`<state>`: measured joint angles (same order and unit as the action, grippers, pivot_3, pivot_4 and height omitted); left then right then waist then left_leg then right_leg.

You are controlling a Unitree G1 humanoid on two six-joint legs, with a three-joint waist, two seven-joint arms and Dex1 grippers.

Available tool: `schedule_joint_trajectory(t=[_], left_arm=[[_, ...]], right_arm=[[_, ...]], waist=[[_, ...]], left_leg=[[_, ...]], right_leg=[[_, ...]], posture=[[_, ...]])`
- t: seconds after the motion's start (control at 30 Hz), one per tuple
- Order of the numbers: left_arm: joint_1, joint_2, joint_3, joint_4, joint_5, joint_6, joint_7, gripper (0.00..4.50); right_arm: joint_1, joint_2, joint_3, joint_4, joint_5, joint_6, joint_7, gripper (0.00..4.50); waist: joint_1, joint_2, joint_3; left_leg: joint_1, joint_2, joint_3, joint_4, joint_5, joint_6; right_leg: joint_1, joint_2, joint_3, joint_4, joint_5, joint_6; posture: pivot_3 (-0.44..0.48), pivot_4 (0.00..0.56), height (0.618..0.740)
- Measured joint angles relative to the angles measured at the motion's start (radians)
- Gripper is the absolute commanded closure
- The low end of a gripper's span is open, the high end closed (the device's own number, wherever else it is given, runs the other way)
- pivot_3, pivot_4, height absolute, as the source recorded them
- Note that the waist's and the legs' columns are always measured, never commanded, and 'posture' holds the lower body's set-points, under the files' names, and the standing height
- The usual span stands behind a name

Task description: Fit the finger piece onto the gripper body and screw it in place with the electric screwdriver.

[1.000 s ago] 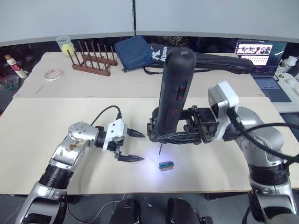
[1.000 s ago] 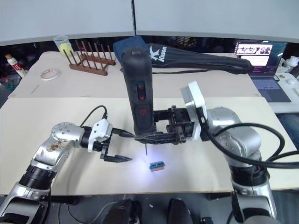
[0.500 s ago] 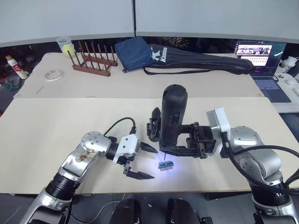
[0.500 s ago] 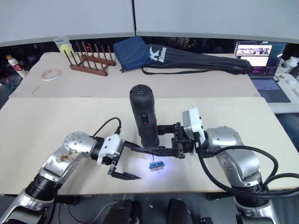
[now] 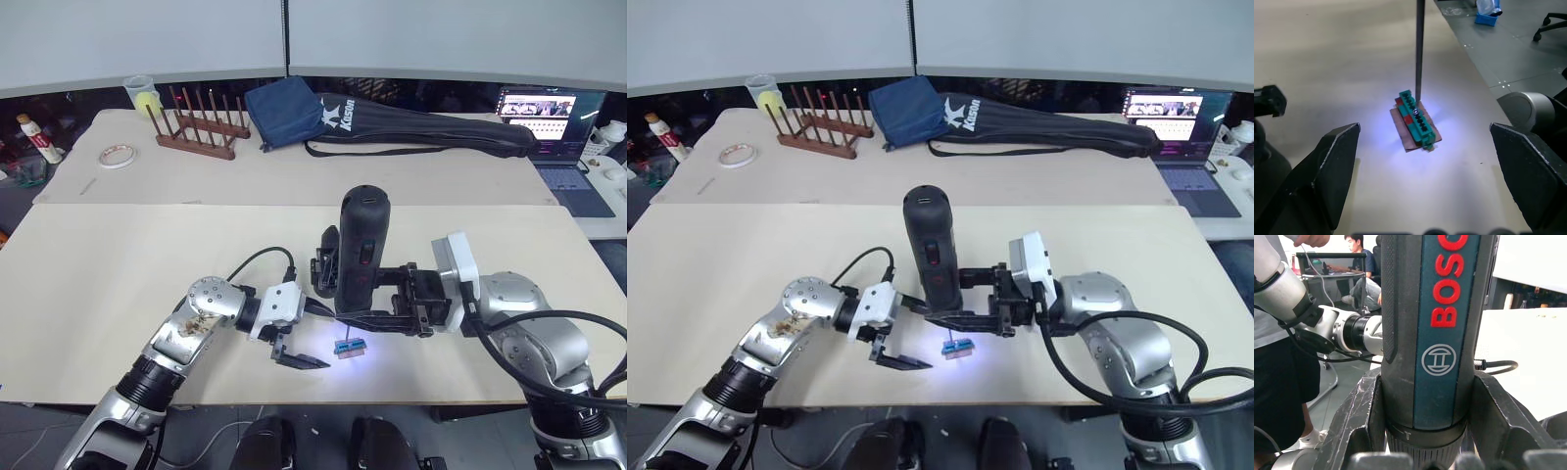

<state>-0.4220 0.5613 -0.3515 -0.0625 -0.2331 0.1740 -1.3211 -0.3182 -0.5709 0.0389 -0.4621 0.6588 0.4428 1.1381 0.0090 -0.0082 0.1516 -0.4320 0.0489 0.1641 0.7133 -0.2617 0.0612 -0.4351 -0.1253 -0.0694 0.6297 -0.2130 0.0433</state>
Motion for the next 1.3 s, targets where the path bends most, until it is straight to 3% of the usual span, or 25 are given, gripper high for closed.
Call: schedule_joint_trajectory(t=[1.3], left_arm=[[-0.006, -0.010, 0.003, 0.013, -0.001, -0.017, 0.011, 0.00]], right_arm=[[0.035, -0.004, 0.021, 0.031, -0.044, -0.068, 0.018, 2.54]], waist=[[0.001, 0.000, 0.000]], left_leg=[[0.000, -0.001, 0.000, 0.001, 0.000, 0.000]], right_leg=[[0.001, 0.000, 0.000, 0.000, 0.000, 0.000]], posture=[[0.000, 0.150, 0.740]])
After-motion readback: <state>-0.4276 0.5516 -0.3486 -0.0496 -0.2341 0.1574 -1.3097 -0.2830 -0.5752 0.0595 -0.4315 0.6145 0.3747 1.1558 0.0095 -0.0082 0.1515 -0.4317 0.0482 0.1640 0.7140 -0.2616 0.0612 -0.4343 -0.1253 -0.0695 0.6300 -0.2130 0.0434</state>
